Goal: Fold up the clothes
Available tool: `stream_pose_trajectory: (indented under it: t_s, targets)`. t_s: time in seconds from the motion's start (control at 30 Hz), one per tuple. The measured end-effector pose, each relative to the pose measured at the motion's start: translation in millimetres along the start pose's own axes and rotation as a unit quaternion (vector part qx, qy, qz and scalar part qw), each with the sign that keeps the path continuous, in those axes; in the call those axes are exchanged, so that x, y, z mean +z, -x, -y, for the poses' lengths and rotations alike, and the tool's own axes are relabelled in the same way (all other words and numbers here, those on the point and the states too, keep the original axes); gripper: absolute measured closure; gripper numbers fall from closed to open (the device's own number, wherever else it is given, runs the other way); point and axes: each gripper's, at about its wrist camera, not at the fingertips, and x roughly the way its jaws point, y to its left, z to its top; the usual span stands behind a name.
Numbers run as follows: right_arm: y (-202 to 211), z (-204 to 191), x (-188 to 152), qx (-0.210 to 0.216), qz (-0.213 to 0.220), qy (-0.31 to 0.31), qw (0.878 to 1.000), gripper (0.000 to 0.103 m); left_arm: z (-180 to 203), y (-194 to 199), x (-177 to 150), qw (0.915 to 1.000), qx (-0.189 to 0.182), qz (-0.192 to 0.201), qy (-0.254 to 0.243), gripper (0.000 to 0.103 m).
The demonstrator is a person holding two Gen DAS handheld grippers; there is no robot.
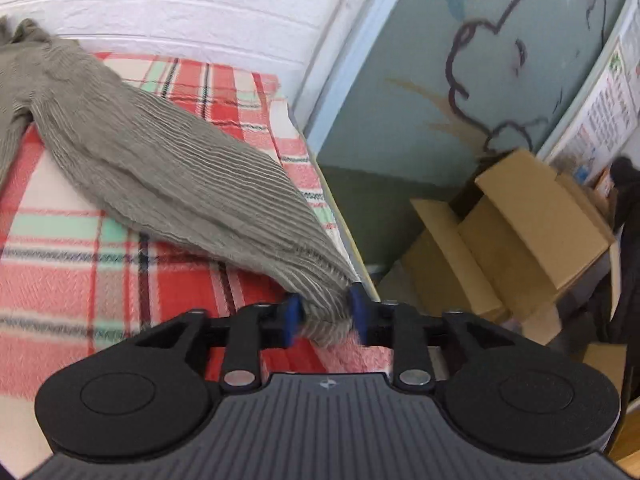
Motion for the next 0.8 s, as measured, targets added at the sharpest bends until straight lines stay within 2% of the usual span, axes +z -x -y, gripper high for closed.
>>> stream_pose_trajectory:
  t_s: [0.03, 0.07, 0.17, 0.27, 0.37, 0.43, 0.6, 0.7, 0.8]
  targets:
    - [8, 2, -2, 0.008, -0.003, -0.006, 1.0, 0.037, -2, 1, 1, 1.0, 0.005, 0.002, -0.001, 0.027]
    - [18, 4, -3, 0.017, -0.005, -0.013, 1.0, 0.034, -4, 2, 2, 0.9999, 0.012, 0.003, 0.0, 0.026]
    - [52, 15, -1, 0.065, 0.008, -0.048, 0.997, 0.034, -12, -2, 9, 0.9995, 0.029, 0.002, 0.01, 0.026]
    - [74, 20, 21, 0.139, 0.039, -0.095, 0.985, 0.034, -17, -10, 21, 0.9993, 0.037, 0.004, 0.009, 0.026]
    - [73, 0, 54, 0.212, 0.048, -0.098, 0.971, 0.034, -15, -24, 36, 0.9982, 0.056, 0.017, -0.011, 0.026]
    - [65, -21, 73, 0.235, 0.044, -0.083, 0.968, 0.034, -13, -32, 48, 0.9964, 0.074, 0.027, -0.032, 0.026]
    - [30, -68, 112, 0.258, 0.038, -0.038, 0.965, 0.034, -17, -62, 82, 0.9817, 0.144, 0.047, -0.115, 0.022]
    - [5, -88, 133, 0.26, 0.035, -0.026, 0.965, 0.034, -28, -92, 103, 0.971, 0.185, 0.033, -0.148, 0.022]
    - [-20, -108, 155, 0.263, 0.032, -0.014, 0.964, 0.034, -47, -123, 118, 0.9667, 0.203, 0.01, -0.156, 0.022]
